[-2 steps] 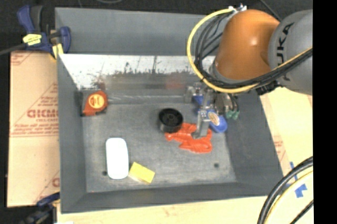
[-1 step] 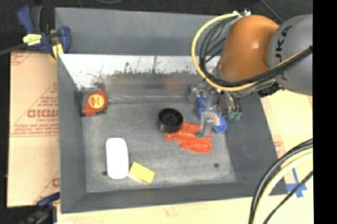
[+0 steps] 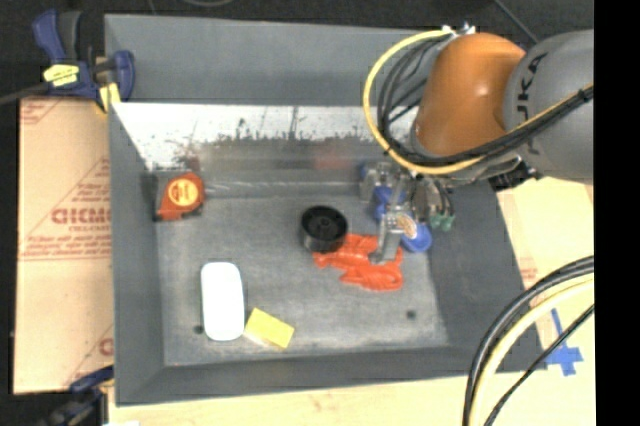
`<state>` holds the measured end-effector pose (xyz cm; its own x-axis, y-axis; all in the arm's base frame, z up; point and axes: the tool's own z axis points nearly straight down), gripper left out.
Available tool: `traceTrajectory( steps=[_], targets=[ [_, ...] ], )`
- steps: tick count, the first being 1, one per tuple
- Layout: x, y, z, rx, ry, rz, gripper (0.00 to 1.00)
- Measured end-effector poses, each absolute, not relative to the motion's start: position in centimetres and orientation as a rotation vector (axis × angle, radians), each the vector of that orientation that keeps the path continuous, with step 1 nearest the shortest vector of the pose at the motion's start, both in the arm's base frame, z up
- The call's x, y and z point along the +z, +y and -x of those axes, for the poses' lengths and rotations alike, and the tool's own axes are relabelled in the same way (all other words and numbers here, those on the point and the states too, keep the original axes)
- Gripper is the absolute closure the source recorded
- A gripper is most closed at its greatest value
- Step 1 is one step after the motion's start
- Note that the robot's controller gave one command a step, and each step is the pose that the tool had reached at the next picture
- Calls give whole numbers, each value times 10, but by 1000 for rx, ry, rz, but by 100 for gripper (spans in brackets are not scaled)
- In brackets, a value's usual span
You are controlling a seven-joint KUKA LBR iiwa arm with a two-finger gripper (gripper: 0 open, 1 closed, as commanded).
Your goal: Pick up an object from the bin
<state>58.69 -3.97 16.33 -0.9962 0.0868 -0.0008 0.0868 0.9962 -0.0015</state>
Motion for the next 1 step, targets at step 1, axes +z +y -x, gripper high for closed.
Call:
traceTrajectory(
  steps=[1],
  targets=[
    [134,-42,-607,-1,3132,-59,0]
  ],
)
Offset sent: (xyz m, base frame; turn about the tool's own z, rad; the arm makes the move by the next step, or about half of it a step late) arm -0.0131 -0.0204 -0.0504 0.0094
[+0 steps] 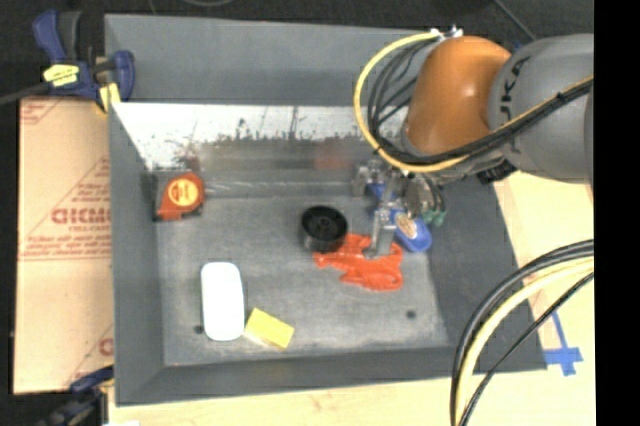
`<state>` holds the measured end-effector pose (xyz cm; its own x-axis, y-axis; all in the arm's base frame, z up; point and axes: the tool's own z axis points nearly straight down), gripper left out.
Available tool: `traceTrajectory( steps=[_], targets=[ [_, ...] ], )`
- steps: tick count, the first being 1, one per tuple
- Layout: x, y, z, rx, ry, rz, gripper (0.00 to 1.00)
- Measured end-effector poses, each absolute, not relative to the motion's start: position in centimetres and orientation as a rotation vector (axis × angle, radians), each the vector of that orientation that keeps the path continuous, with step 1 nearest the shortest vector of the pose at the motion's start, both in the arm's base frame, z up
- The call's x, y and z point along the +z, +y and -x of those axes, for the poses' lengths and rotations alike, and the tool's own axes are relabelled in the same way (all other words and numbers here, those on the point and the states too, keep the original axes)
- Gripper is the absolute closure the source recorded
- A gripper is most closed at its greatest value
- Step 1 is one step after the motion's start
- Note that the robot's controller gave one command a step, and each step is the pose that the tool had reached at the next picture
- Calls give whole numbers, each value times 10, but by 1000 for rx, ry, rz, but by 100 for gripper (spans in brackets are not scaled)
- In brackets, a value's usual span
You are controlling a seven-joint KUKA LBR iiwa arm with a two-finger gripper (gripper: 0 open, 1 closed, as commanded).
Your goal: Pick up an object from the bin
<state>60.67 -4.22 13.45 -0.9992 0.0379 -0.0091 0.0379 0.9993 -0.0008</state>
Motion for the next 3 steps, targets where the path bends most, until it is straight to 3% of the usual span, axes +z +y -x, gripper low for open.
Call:
traceTrajectory(
  steps=[3],
  targets=[
    [69,-53,-575,3,3130,-221,0]
  ],
)
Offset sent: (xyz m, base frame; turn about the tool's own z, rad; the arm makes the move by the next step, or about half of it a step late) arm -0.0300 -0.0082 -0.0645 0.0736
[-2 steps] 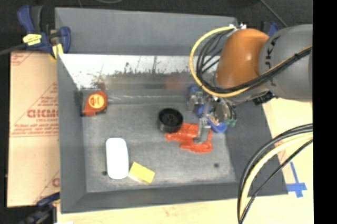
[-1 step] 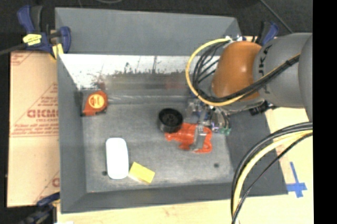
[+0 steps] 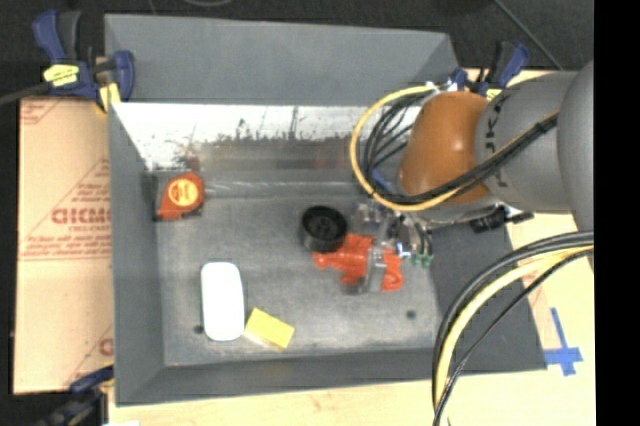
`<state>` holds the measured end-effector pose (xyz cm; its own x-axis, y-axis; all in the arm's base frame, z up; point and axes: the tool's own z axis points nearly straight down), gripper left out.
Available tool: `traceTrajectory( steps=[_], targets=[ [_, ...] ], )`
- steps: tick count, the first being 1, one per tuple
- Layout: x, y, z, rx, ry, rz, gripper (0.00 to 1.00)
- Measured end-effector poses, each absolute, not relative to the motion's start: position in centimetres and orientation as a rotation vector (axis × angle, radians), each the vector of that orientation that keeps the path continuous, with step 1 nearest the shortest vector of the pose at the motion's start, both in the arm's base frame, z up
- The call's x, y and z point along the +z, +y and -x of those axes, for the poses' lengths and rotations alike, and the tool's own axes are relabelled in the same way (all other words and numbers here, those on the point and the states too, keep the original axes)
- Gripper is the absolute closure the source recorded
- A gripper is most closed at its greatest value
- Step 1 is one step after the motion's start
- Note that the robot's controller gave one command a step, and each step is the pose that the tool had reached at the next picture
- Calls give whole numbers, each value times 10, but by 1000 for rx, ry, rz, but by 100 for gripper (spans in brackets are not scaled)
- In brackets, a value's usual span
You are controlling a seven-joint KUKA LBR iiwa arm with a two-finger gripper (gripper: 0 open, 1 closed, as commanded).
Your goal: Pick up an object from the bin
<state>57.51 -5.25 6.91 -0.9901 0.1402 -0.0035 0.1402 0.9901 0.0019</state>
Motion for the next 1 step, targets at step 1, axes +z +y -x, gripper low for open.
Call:
traceTrajectory(
  steps=[1],
  targets=[
    [72,-52,-574,2,3131,-223,0]
  ],
)
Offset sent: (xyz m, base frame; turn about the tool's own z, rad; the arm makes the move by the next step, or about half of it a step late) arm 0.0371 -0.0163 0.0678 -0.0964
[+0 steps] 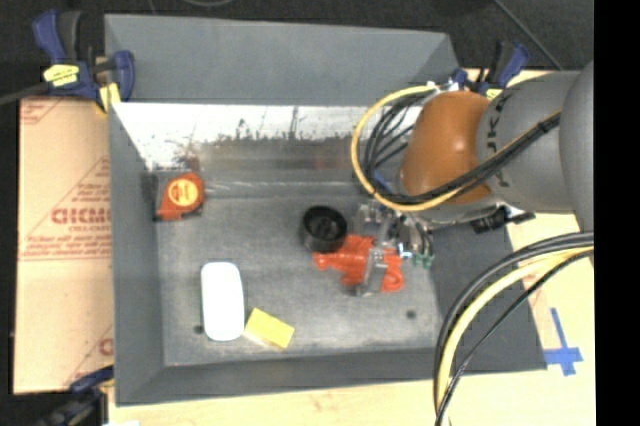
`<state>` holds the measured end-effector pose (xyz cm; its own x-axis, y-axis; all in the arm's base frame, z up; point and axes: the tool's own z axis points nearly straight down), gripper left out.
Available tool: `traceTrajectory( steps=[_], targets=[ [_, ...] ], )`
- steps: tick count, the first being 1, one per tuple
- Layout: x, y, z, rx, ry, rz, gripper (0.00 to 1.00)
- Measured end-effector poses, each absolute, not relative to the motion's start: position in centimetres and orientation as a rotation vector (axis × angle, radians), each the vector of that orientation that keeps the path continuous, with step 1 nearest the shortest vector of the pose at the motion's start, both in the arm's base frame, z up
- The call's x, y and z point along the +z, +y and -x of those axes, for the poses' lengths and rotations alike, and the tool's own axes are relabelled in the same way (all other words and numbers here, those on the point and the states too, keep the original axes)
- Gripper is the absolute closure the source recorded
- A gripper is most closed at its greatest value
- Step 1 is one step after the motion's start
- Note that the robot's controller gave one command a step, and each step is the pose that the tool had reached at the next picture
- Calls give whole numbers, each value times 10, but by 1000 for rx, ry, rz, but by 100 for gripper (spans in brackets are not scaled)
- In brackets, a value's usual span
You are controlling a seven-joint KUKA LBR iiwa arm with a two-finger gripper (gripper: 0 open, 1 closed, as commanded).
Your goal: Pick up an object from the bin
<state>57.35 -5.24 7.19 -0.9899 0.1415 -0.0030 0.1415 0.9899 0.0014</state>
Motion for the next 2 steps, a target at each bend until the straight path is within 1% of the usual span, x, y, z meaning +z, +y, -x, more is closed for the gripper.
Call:
traceTrajectory(
  steps=[1,2],
  targets=[
    [115,-63,-599,-1,3141,-118,0],
    [131,-54,-603,-3,3125,-88,0]
  ],
)
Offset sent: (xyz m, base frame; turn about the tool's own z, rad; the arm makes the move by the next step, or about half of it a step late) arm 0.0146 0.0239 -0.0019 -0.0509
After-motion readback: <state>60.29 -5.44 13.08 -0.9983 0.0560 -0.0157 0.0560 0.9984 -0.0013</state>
